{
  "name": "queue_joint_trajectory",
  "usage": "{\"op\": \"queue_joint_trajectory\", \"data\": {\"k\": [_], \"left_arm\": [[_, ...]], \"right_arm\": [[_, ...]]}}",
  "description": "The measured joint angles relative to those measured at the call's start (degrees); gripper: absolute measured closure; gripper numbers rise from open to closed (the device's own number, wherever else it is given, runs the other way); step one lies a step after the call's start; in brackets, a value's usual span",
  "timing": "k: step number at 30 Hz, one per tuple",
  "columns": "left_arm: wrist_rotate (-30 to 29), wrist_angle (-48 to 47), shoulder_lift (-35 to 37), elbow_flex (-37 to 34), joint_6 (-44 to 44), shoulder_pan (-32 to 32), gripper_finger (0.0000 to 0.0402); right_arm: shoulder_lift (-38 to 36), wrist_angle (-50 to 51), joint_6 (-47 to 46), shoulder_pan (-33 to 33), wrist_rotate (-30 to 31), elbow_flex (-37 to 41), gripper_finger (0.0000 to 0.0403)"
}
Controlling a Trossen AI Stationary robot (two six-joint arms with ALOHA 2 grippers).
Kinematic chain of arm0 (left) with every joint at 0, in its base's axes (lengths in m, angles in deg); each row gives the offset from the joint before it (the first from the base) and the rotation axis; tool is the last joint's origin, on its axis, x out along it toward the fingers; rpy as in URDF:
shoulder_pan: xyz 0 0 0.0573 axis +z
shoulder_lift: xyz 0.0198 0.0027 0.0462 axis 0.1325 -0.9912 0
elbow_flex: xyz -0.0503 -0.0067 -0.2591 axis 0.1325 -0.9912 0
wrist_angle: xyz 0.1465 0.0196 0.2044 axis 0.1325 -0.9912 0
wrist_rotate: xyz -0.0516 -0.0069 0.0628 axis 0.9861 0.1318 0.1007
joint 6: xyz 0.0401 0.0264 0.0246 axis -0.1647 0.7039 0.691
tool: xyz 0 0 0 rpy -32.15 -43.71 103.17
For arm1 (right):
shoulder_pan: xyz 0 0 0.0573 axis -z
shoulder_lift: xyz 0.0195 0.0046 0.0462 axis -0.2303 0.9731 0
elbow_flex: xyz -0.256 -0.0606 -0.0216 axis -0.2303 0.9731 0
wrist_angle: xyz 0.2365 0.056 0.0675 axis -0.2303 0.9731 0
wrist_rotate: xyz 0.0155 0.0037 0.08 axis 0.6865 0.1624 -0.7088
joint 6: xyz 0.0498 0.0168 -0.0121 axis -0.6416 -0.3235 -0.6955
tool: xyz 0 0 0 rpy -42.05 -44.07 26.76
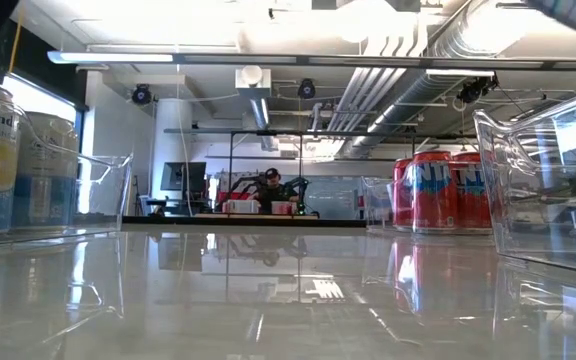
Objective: Sort soda cans
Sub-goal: Put the top blue soda can into the bottom right transparent bin
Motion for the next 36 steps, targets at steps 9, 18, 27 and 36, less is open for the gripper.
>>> {"op": "queue_joint_trajectory", "data": {"k": [9, 18, 27, 36], "left_arm": [[0.8, -2.3, -0.3, 0.0, 1.1, 0.0, 0.0071], [0.8, -3.6, -0.4, 0.0, 3.6, 0.2, 0.0078], [-0.7, -1.9, -1.7, -0.1, 3.5, -0.3, 0.0153], [-3.0, -5.7, -1.9, 1.8, 2.7, -1.1, 0.0166]], "right_arm": [[-2.2, -4.2, 8.8, 2.4, -4.7, 0.0, 0.0201], [-2.3, -5.5, 9.3, 2.4, -5.6, 0.0, 0.0201], [-2.3, -5.3, 8.9, 2.3, -6.4, 0.0, 0.0194], [-2.5, -1.8, 2.7, 2.4, -7.5, 0.0, 0.0156]]}}
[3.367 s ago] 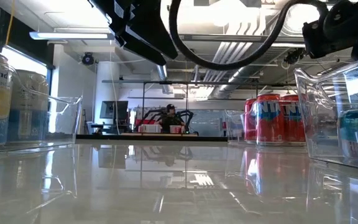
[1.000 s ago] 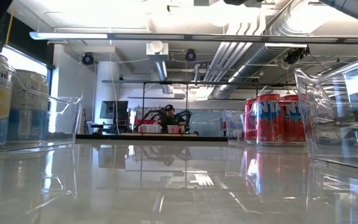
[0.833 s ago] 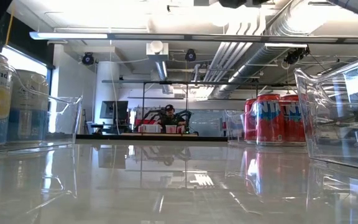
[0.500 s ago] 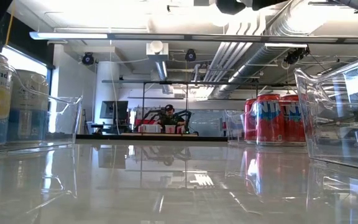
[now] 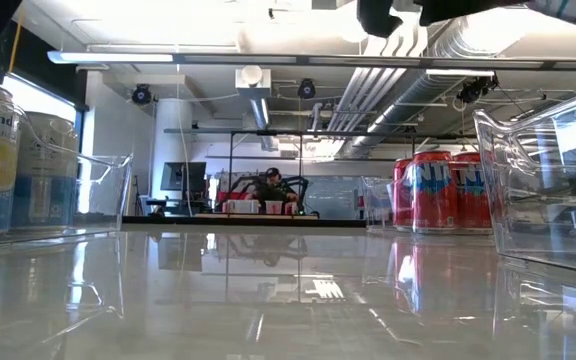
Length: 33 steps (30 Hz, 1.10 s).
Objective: Sort soda cans
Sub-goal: Put the top blue soda can into the bottom right transparent bin
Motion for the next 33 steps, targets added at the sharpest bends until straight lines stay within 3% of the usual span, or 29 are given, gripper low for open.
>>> {"op": "queue_joint_trajectory", "data": {"k": [8, 15, 20, 28, 31, 33], "left_arm": [[-4.3, -11.5, 0.0, 7.5, -0.1, -0.9, 0.0166], [-6.2, -12.9, 0.0, 8.1, 0.5, -1.0, 0.0166], [-6.1, -15.8, -0.1, 7.8, 0.5, -1.4, 0.0167], [-6.9, -15.4, 0.1, 8.0, 0.3, -1.6, 0.0167], [-7.9, -17.7, 0.0, 9.1, 0.5, -2.6, 0.0167], [-7.7, -21.2, -0.1, 11.5, 0.4, -3.3, 0.0167]], "right_arm": [[-4.4, 2.4, -3.1, 0.0, -3.1, -0.1, 0.0144], [-5.1, 2.8, -2.9, 0.4, -6.8, -0.2, 0.0142], [-5.1, 3.4, -2.3, 2.9, -12.8, -0.1, 0.0136], [-5.9, 3.6, 2.2, 6.2, -24.5, -0.1, 0.0086], [-8.4, 4.0, -1.6, 7.0, -31.2, -0.1, 0.0083], [-10.1, 3.8, -3.9, 6.0, -31.6, -0.1, 0.0082]]}}
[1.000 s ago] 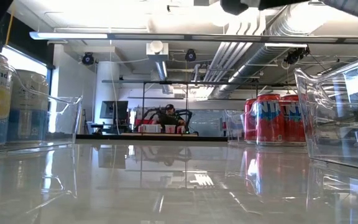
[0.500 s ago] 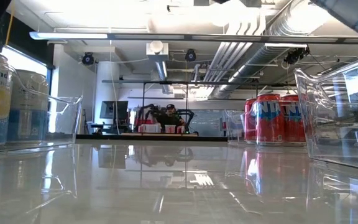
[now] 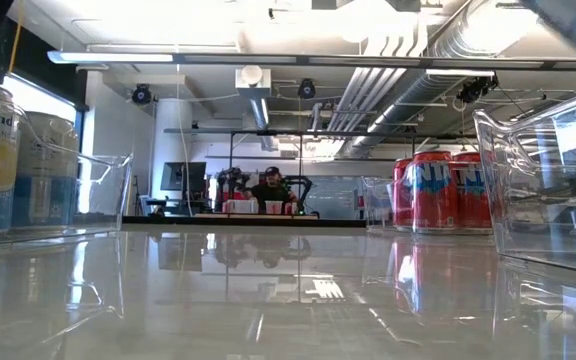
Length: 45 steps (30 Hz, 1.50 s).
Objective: Sort soda cans
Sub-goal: Put the top blue soda can into the bottom right transparent bin
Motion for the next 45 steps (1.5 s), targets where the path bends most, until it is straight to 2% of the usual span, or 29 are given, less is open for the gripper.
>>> {"op": "queue_joint_trajectory", "data": {"k": [3, 6, 11, 15, 21, 31, 39, 45], "left_arm": [[0.2, -2.7, -0.7, 3.7, 0.0, -0.9, 0.0167], [0.1, -6.8, -2.9, 7.0, 0.6, -1.8, 0.0167], [-4.6, -10.7, -7.7, 13.4, 3.2, -2.3, 0.0167], [-6.3, -13.5, -10.9, 16.9, 3.5, -1.8, 0.0167], [-6.8, -14.1, -11.9, 17.3, 4.3, -1.0, 0.0144], [-6.8, -14.5, -11.8, 17.3, 2.5, -0.1, 0.0138], [-6.5, -15.1, -11.8, 17.3, 2.0, 0.4, 0.0136], [-2.3, -14.8, -11.8, 17.3, -1.8, 1.6, 0.0136]], "right_arm": [[-2.7, 1.4, -3.3, -2.2, 1.6, 0.0, 0.0082], [-4.6, 5.2, -7.9, -4.7, 5.7, 0.0, 0.0082], [-5.6, 9.0, -11.6, -7.1, 11.2, 0.0, 0.0082], [-5.6, 9.4, -11.7, -7.2, 13.1, 0.0, 0.0082], [-5.5, 9.7, -11.7, -6.8, 13.5, 0.0, 0.0082], [-4.9, 9.4, -11.0, -6.9, 16.4, 0.0, 0.0082], [4.3, 9.3, -5.7, -6.9, 17.2, 0.0, 0.0082], [8.4, 7.5, -4.1, -6.9, 19.1, 0.0, 0.0082]]}}
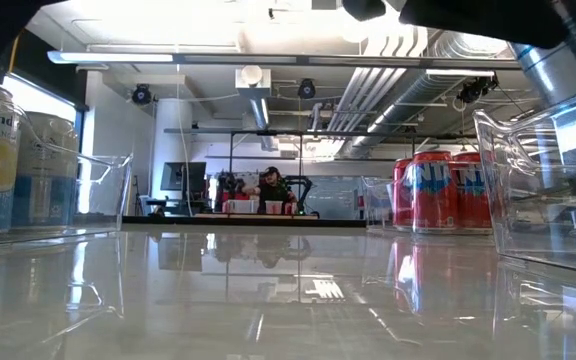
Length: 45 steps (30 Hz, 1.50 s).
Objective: Sort soda cans
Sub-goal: Put the top blue soda can into the bottom right transparent bin
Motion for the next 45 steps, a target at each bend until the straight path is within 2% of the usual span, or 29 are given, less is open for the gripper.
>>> {"op": "queue_joint_trajectory", "data": {"k": [6, 13, 18, 28, 37, 45], "left_arm": [[1.3, 0.6, 0.0, 0.0, -2.7, 1.2, 0.0135], [3.3, 0.4, 0.0, 0.0, -4.9, 1.8, 0.0135], [3.4, 0.9, 0.0, 0.0, -5.6, 1.8, 0.0135], [9.2, 3.1, 0.0, 0.0, -12.7, 4.3, 0.0134], [9.5, 3.3, 0.0, 0.0, -14.7, 5.0, 0.0133], [8.7, 4.3, 0.1, 0.0, -15.6, 5.1, 0.0081]], "right_arm": [[2.0, -2.1, 1.1, 0.0, 1.3, 0.0, 0.0082], [2.2, -15.1, 4.9, 1.7, 1.0, 7.1, 0.0082], [2.2, -15.0, 5.3, 2.8, 1.4, 8.3, 0.0082], [2.2, -14.6, 4.9, 3.1, -0.1, 8.3, 0.0082], [2.2, -14.4, 4.9, 3.1, -0.2, 8.3, 0.0082], [2.2, -14.9, 4.9, 3.1, -0.4, 8.3, 0.0082]]}}
